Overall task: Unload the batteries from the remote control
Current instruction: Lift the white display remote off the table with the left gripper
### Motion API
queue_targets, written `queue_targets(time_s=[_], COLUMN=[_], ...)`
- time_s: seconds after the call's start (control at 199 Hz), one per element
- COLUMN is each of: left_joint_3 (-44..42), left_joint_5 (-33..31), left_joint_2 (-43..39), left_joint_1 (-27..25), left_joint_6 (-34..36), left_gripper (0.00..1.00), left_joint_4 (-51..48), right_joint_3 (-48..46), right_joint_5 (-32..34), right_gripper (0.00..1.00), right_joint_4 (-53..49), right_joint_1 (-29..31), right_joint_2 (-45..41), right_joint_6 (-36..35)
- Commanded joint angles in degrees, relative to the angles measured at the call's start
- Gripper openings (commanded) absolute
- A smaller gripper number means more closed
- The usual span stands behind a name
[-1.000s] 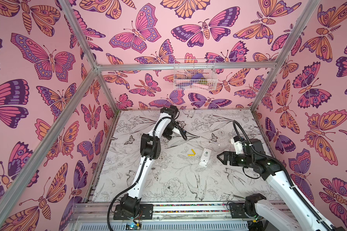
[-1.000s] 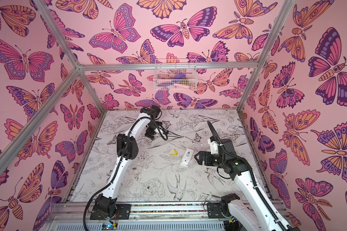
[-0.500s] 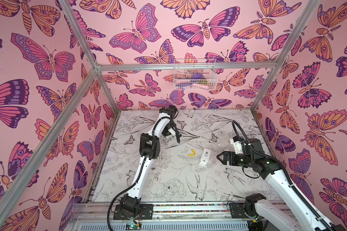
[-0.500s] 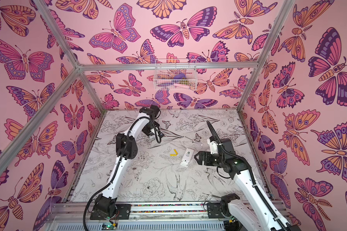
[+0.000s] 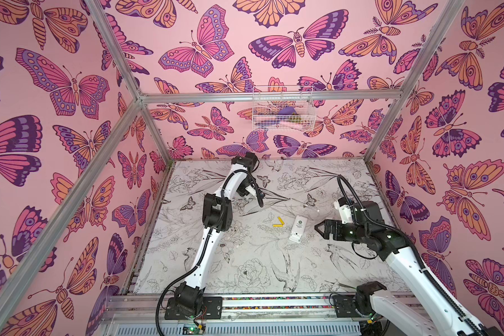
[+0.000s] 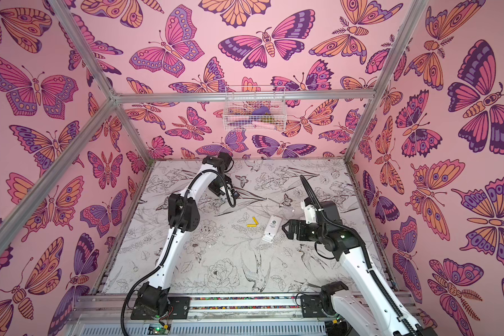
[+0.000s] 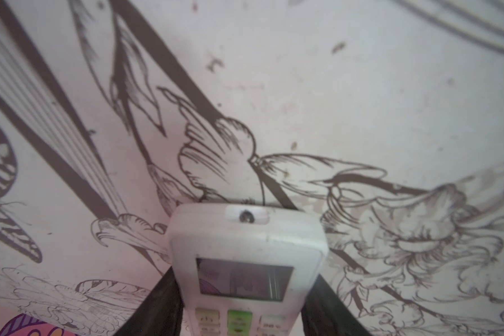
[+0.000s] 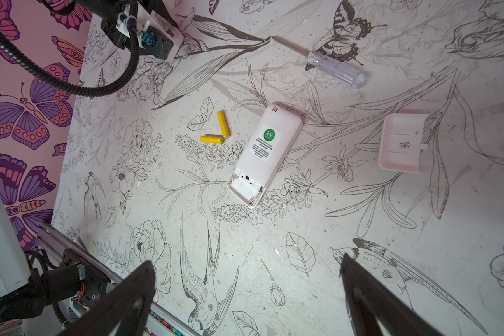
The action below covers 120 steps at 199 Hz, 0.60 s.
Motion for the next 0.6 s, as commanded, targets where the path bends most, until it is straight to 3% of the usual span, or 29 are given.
queue_targets(time_s=[0.0, 0.251, 0.599], left_joint_3=[-1.97, -2.34, -2.34], left_joint_5=[7.41, 17.61, 32.0], left_joint_2=[-1.31, -7.76, -19.42], left_joint_1=[-1.28, -1.9, -1.64], left_joint_6=[-6.13, -21.14, -50.9], left_gripper=[0.53, 0.52, 0.49], left_joint_4=[-0.74, -0.59, 1.13], right_joint_3=[1.34, -1.01, -6.97], right_joint_5=[-1.18, -2.59, -8.0], right_gripper=[1.0, 1.0, 0.99], right_joint_4=[0.62, 3.32, 18.18], right_joint_1=[-0.22, -0.22, -0.22], right_joint_2=[-1.93, -7.57, -11.83], right_joint_6=[0.18, 1.62, 7.32])
